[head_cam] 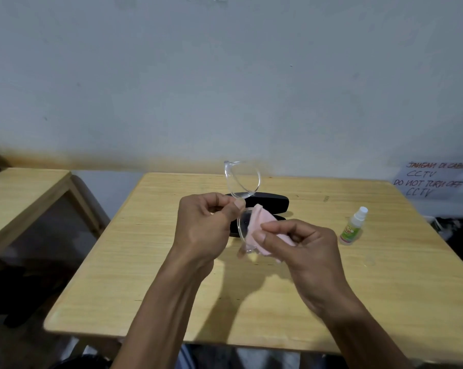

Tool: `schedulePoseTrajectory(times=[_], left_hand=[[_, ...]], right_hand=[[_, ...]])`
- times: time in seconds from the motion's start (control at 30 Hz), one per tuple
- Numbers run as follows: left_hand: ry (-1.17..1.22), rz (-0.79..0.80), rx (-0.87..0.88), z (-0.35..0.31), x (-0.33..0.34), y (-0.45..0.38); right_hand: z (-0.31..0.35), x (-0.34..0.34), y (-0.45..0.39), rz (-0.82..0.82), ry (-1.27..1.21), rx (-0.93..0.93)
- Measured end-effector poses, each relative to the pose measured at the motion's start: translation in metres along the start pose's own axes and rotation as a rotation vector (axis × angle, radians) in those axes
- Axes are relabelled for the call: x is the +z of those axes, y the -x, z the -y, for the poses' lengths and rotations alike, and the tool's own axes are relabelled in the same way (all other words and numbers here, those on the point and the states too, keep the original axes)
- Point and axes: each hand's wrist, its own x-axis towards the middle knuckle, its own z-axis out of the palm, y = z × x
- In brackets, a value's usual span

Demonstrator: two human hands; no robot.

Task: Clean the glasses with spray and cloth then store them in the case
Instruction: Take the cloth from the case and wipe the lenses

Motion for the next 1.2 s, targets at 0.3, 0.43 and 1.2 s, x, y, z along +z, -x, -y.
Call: schedulePoseTrajectory(times=[0.3, 0.43, 1.2], left_hand=[[0.03, -0.039, 0.021, 0.002, 0.01, 0.005], [0.016, -0.052, 0.007, 0.002, 0.005, 0.003], [-0.009, 0.0, 0.037, -0.001, 0.01, 0.005]], right_hand=[[-0.002, 0.018, -0.005, -0.096, -0.021, 0.041], [-0.004, 0.011, 0.002, -0.051, 0.072, 0.045], [0.012, 0.01, -0.006, -0.155, -0.081, 0.111]])
